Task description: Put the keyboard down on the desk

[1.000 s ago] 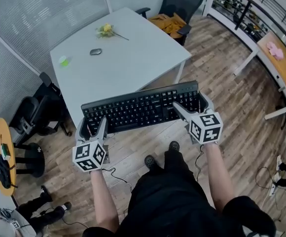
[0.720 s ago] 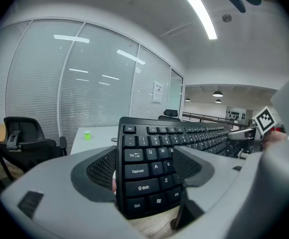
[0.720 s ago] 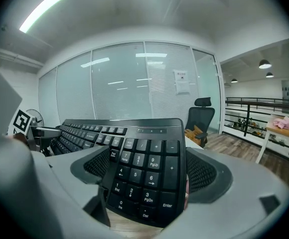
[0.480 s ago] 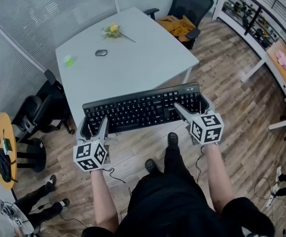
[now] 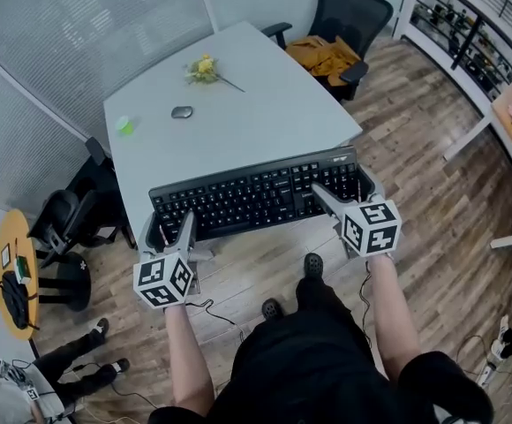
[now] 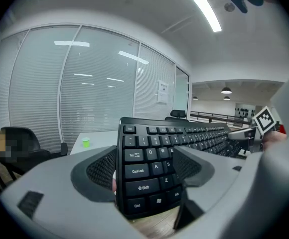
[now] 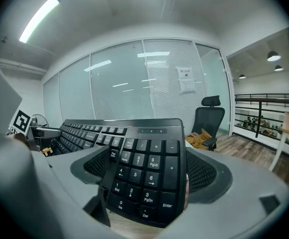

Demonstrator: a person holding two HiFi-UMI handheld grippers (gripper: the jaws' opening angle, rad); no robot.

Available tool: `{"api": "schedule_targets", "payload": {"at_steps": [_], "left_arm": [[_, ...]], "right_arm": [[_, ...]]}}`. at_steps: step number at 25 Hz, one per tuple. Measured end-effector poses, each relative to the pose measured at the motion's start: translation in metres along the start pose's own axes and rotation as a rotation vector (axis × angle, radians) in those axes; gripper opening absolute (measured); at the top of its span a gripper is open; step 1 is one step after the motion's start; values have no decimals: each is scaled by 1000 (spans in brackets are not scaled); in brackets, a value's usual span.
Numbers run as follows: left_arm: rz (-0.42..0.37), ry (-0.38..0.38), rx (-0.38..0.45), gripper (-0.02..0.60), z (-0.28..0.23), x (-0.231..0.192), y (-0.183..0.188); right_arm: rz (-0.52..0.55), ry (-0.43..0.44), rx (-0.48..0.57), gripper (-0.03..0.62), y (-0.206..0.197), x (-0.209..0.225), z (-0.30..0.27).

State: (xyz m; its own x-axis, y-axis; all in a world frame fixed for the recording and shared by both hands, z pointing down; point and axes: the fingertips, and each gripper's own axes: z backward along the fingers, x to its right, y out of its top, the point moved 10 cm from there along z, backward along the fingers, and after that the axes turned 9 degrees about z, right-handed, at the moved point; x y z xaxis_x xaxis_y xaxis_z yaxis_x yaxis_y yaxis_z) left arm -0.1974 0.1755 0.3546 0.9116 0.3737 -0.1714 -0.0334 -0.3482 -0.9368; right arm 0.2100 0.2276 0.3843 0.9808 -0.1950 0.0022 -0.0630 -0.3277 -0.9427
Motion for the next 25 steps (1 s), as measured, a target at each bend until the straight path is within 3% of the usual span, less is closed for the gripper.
{"api": "schedule_targets", "payload": {"at_steps": [10, 25], "left_arm": [[31, 96, 11, 340, -69, 57, 25], [116, 230, -56, 339, -88, 61, -3]], "right_arm": [[29, 100, -5, 474, 34, 99, -63], [60, 239, -108, 474, 25, 120, -127]]}}
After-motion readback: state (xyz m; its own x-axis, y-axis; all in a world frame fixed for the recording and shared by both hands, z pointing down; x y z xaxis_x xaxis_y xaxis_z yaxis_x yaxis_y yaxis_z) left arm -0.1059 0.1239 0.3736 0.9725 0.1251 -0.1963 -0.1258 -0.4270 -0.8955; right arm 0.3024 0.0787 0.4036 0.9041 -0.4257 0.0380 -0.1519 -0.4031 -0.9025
